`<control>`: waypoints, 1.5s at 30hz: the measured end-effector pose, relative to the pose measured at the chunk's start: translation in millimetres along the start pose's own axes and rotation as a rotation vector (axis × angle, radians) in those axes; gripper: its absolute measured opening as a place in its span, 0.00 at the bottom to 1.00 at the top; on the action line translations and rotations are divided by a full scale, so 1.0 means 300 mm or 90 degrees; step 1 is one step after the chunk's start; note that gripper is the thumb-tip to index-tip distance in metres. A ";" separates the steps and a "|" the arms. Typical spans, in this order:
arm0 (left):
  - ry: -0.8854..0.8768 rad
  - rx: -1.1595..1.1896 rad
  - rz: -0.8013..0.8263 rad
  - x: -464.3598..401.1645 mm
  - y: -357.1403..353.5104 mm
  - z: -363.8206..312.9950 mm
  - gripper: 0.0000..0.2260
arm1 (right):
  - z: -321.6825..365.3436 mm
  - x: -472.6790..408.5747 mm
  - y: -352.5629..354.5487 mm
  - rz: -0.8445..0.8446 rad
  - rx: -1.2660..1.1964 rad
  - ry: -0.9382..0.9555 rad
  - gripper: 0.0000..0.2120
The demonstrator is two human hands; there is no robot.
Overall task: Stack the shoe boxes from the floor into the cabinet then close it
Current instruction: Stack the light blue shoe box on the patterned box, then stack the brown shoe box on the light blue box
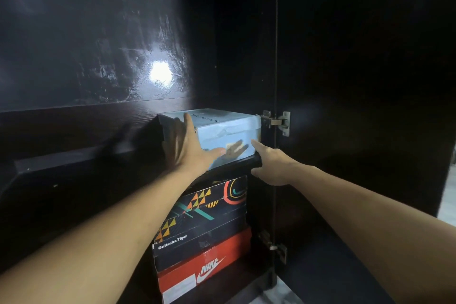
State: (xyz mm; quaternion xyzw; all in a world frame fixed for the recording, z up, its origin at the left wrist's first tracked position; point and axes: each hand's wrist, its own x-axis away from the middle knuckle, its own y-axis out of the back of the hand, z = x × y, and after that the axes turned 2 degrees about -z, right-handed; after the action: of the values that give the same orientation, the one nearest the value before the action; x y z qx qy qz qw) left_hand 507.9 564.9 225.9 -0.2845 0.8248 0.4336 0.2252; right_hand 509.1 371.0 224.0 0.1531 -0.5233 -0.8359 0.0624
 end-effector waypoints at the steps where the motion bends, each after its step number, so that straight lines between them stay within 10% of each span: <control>1: -0.031 -0.023 -0.013 0.022 0.008 -0.019 0.52 | -0.008 0.031 0.013 -0.005 0.001 0.004 0.36; 9: -0.218 -0.106 0.259 0.296 0.045 -0.289 0.39 | -0.151 0.428 0.176 -0.018 0.040 -0.075 0.35; 18: -0.387 -0.041 0.671 0.710 -0.108 -0.691 0.59 | -0.477 1.057 0.326 -0.023 0.083 -0.259 0.29; 29: -0.547 0.080 0.911 1.357 -0.381 -1.085 0.36 | -0.898 1.845 0.294 -0.002 0.072 -0.602 0.09; 38: -0.542 0.078 1.059 1.865 -0.554 -1.100 0.40 | -1.129 2.363 0.092 0.031 -0.004 -0.919 0.31; 45: -0.430 0.175 1.181 2.113 -0.569 -1.090 0.19 | -1.203 2.638 -0.064 -0.011 -0.039 -1.097 0.54</control>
State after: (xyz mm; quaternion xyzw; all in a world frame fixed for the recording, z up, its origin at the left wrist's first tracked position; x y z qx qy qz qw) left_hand 113.6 36.4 -95.2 0.6396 0.6564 0.3967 0.0511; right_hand -121.9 -138.8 -90.3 -0.5325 -0.3640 -0.6747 -0.3587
